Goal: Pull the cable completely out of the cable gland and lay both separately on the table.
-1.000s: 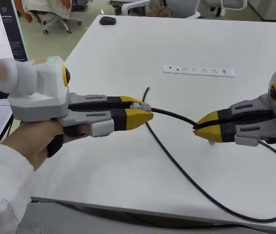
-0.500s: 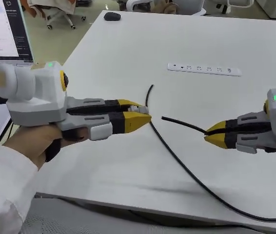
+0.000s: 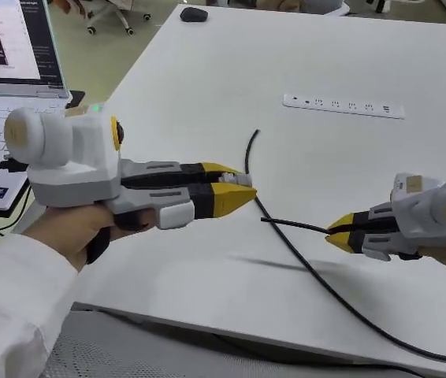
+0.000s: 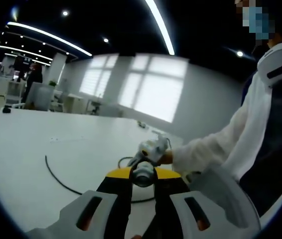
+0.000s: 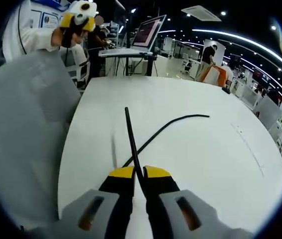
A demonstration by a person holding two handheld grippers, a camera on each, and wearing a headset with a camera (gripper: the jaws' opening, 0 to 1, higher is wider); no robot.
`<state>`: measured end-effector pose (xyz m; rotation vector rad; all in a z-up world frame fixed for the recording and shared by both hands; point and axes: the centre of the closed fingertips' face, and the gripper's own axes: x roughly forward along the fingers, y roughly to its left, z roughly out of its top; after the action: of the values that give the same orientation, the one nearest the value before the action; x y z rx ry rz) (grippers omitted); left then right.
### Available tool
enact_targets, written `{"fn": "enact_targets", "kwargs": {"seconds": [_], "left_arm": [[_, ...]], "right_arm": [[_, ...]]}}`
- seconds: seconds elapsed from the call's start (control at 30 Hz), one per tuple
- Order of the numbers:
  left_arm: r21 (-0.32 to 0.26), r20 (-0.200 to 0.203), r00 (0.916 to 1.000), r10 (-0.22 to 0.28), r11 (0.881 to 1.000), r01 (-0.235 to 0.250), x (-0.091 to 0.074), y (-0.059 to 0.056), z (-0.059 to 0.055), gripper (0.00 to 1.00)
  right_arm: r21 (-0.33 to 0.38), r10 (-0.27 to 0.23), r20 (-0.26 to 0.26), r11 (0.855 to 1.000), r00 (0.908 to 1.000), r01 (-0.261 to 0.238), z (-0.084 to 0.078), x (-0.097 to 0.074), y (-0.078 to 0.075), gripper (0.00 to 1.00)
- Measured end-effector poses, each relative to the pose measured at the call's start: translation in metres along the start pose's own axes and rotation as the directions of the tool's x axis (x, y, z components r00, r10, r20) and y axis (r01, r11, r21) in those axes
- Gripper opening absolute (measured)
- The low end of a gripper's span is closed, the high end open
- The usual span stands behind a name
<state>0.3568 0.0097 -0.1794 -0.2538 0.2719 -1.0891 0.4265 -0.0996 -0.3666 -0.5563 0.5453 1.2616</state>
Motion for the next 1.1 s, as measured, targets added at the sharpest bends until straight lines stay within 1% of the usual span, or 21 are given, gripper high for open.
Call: {"fn": "enact_targets", "kwargs": {"seconds": [0.13, 0.23, 0.37, 0.4, 0.67, 0.8, 0.83, 0.9, 1.0, 1.1], "left_arm": [[-0.006, -0.001, 0.9999, 0.012, 1.000, -0.012, -0.002, 0.002, -0.002, 0.17], [-0.015, 0.006, 0.9998, 0.021, 1.000, -0.021, -0.003, 0.005, -0.003, 0.17], [-0.022, 0.001, 0.9996, 0.027, 0.999, -0.027, -0.004, 0.006, -0.006, 0.17], [-0.024, -0.001, 0.9996, 0.029, 0.999, -0.029, -0.004, 0.007, -0.007, 0.17], [-0.031, -0.020, 0.9990, 0.041, 0.999, -0.042, -0.003, 0.009, -0.012, 0.17], [-0.043, -0.005, 0.9992, 0.039, 0.998, -0.040, -0.003, 0.009, -0.010, 0.17], [-0.045, -0.003, 0.9991, 0.042, 0.998, -0.042, -0.003, 0.009, -0.010, 0.17], [-0.047, -0.008, 0.9987, 0.050, 0.998, -0.050, -0.004, 0.011, -0.011, 0.17], [-0.052, -0.014, 0.9984, 0.055, 0.997, -0.056, -0.004, 0.013, -0.013, 0.17], [-0.054, -0.021, 0.9982, 0.056, 0.997, -0.057, -0.003, 0.013, -0.015, 0.17]], "right_arm": [[0.030, 0.015, -0.024, 0.999, 0.9996, -0.014, -0.010, 0.013, 0.003, 0.05], [0.020, 0.023, -0.054, 1.000, 0.9983, -0.022, -0.019, 0.022, 0.005, 0.05], [0.019, 0.030, -0.082, 0.999, 0.9962, -0.028, -0.025, 0.030, 0.008, 0.05], [0.020, 0.030, -0.083, 0.999, 0.9961, -0.028, -0.025, 0.031, 0.008, 0.06], [0.056, 0.025, -0.067, 0.998, 0.9974, -0.022, -0.026, 0.034, 0.004, 0.06], [0.086, 0.025, -0.056, 0.996, 0.9981, -0.020, -0.028, 0.037, 0.005, 0.07], [0.119, 0.008, -0.023, 0.993, 0.9997, -0.005, -0.024, 0.038, 0.004, 0.07], [0.113, 0.017, -0.034, 0.994, 0.9993, -0.013, -0.027, 0.036, 0.004, 0.08], [0.146, 0.026, -0.012, 0.989, 0.9996, -0.024, -0.024, 0.035, 0.005, 0.10], [0.149, 0.009, -0.006, 0.989, 0.9999, -0.008, -0.024, 0.032, 0.002, 0.11]]}}
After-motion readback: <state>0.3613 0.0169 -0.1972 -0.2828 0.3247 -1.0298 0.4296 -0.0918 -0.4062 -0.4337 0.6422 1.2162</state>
